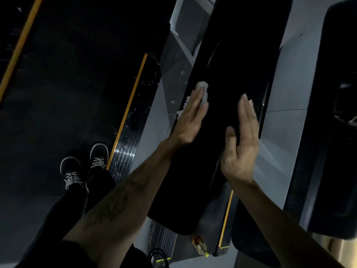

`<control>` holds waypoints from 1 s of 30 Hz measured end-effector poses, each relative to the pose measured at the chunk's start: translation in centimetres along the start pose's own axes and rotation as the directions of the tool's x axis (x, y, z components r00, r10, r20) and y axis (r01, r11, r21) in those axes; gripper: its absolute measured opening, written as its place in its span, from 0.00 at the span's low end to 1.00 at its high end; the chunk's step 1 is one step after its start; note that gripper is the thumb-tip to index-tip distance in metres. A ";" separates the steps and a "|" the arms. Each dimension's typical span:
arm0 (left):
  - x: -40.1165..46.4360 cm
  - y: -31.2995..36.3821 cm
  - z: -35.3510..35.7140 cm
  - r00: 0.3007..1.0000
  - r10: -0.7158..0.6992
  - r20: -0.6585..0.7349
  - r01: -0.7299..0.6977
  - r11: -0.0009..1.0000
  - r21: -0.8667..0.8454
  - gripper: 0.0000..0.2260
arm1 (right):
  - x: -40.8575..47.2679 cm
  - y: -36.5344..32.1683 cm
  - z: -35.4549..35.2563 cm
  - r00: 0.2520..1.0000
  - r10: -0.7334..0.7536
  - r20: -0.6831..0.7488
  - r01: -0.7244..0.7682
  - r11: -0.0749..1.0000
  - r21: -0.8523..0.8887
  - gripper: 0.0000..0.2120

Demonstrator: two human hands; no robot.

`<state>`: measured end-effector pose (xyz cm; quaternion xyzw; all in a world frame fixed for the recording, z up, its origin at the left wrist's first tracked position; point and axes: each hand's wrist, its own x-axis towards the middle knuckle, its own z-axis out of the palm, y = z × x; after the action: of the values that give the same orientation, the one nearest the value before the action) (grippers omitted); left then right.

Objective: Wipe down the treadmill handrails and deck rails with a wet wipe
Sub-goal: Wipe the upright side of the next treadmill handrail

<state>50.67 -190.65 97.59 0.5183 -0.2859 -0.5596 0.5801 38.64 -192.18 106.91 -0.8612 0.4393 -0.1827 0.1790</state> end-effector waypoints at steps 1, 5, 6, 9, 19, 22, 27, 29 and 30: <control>-0.6 -0.5 0.1 1.000 -0.012 0.005 0.012 1.000 -0.002 0.24 | 0.0 0.0 0.0 1.000 0.000 0.001 0.000 1.000 0.002 0.25; -5.1 -1.7 0.4 1.000 -0.014 0.011 0.014 1.000 -0.012 0.24 | -0.1 0.0 0.0 1.000 0.001 0.004 -0.001 1.000 0.029 0.25; -6.0 -1.5 0.8 0.999 0.042 0.032 -0.042 0.999 0.001 0.24 | -0.1 0.0 0.0 1.000 -0.003 -0.002 0.003 0.999 0.032 0.24; -5.7 0.2 2.4 0.965 0.236 0.117 -0.244 0.968 0.055 0.24 | -0.1 0.0 0.0 1.000 -0.003 -0.004 0.003 0.999 0.041 0.24; -0.1 -0.4 -0.3 0.998 0.054 0.024 -0.056 0.995 0.088 0.25 | 0.1 -0.6 -0.2 1.000 0.016 0.000 -0.016 0.999 0.041 0.24; -4.3 -1.1 0.6 0.993 0.117 0.035 -0.119 0.989 0.084 0.24 | -0.1 -0.2 -0.2 1.000 0.007 -0.004 -0.006 0.999 0.050 0.24; -4.5 0.5 2.4 0.956 0.266 0.127 -0.281 0.951 0.128 0.23 | -0.1 -0.1 0.0 1.000 0.020 -0.020 -0.019 0.997 0.071 0.23; -2.0 1.7 2.3 0.947 0.293 0.132 -0.309 0.942 0.130 0.23 | -0.2 -0.2 0.0 0.999 0.018 -0.034 -0.016 0.998 0.066 0.23; -0.7 2.2 2.1 0.950 0.285 0.125 -0.300 0.946 0.121 0.23 | -0.1 -0.2 -0.1 0.999 0.014 -0.033 -0.012 0.998 0.061 0.23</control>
<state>49.40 -190.97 100.44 0.4787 -0.4284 -0.4727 0.6032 38.66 -191.97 107.03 -0.8492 0.4420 -0.2093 0.1991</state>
